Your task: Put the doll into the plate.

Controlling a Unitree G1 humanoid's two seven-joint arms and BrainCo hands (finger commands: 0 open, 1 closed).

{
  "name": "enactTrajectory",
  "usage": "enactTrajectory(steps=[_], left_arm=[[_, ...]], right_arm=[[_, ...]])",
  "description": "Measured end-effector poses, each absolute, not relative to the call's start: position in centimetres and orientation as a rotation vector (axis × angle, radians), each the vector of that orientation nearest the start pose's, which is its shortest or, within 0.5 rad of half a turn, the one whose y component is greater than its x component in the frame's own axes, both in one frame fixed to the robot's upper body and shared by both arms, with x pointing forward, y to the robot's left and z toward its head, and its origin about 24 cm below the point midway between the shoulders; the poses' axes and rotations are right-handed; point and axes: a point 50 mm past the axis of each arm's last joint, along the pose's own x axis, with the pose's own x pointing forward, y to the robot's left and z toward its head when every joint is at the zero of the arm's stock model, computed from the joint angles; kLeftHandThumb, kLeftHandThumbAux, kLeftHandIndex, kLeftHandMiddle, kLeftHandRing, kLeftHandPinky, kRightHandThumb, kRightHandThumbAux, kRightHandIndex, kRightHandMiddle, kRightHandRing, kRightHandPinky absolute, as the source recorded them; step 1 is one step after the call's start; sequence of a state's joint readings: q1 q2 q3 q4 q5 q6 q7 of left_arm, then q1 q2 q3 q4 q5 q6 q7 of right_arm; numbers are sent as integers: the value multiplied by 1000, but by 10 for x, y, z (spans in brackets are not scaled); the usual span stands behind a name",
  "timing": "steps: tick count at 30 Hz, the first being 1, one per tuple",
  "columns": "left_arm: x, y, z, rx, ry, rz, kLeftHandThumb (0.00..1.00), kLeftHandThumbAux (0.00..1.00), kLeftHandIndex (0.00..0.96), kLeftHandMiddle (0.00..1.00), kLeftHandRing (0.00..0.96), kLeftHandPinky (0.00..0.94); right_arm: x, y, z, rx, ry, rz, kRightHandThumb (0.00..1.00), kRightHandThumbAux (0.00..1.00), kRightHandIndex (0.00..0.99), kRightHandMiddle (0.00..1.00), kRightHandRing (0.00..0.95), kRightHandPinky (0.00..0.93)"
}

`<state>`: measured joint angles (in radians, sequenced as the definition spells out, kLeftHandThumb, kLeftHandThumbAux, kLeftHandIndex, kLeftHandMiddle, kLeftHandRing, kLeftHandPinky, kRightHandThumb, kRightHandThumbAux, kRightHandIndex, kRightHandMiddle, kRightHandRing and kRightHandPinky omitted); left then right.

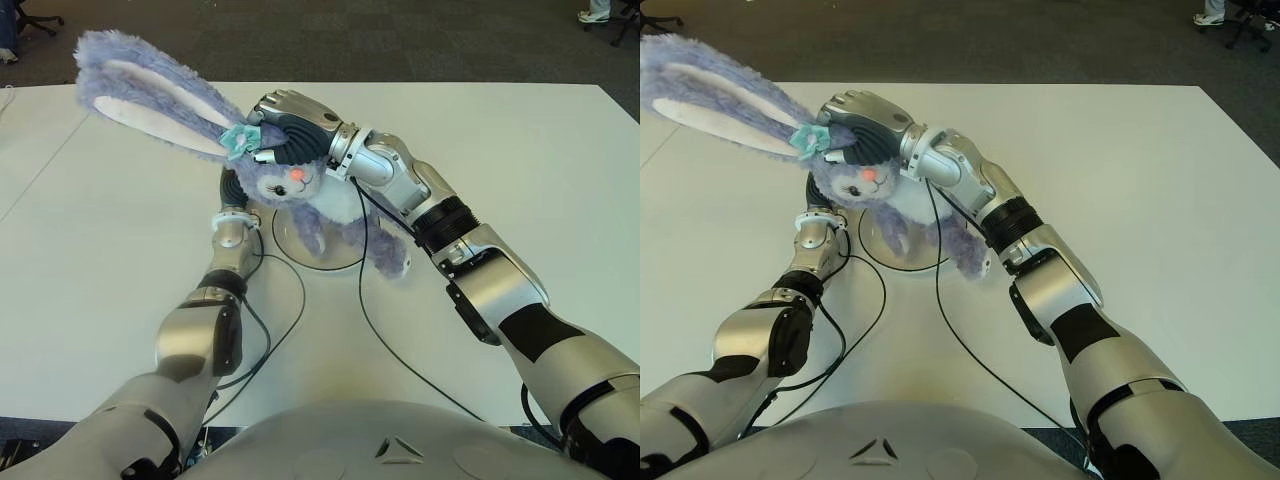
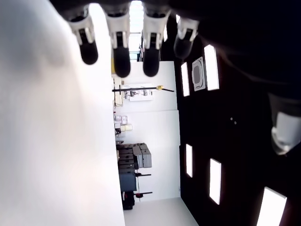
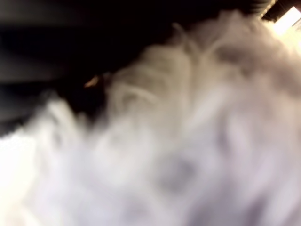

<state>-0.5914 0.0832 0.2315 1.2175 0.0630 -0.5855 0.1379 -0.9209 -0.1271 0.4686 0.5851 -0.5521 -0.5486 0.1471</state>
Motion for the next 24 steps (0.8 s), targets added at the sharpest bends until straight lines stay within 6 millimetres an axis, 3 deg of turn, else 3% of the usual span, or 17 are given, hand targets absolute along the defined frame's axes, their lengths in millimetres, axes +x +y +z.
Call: enactTrajectory(steps=[8,9,15,20,24], left_arm=[[325,175,-2,62,57,203,0,392,0,111,103,51],[325,175,-2,62,57,204,0,384,0,91,90,40],[326,175,-3,66,66,220,0,401,0,57,74,92],[326,174,-3,81,81,238,0,419,0,40,57,55],[327,172,-4,102,91,231,0,448,0,57,68,79]], right_arm=[[324,14,174,-982,-834,855,718,709,439,719,724,678],[323,14,173,-982,-831,858,715,710,435,688,690,617],[318,17,170,-986,-824,876,713,710,433,632,620,545],[316,15,168,-997,-825,879,712,710,433,629,614,570],[317,13,164,-1010,-816,876,712,712,434,628,615,592]])
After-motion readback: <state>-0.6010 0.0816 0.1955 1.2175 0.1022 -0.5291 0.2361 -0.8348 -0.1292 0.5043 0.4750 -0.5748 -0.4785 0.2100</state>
